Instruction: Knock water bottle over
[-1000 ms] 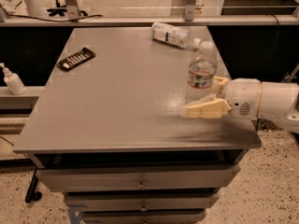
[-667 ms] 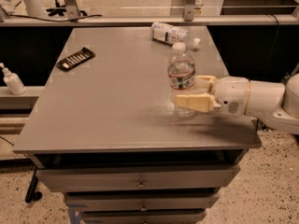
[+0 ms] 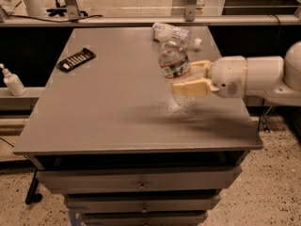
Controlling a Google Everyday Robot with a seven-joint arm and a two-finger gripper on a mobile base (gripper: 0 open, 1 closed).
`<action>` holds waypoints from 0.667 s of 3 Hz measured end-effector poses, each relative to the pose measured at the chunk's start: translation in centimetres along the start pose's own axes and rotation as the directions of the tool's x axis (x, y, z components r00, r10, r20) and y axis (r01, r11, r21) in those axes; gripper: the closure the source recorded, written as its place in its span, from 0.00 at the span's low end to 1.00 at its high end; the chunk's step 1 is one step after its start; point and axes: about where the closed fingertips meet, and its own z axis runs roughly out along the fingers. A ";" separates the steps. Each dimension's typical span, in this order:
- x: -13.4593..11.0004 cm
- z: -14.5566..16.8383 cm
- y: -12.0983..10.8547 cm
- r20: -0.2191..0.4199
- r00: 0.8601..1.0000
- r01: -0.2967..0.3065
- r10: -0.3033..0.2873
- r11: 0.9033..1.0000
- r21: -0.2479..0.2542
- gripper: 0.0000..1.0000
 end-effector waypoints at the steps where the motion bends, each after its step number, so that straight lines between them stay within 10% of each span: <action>1: -2.2 1.4 0.2 -0.177 0.975 0.118 -0.137 0.986 -0.114 1.00; 2: -2.7 4.7 2.3 -0.334 0.890 0.217 -0.310 0.933 -0.289 1.00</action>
Offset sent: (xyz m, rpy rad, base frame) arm -0.0075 0.0914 -0.0051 -0.8090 -0.1290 0.5479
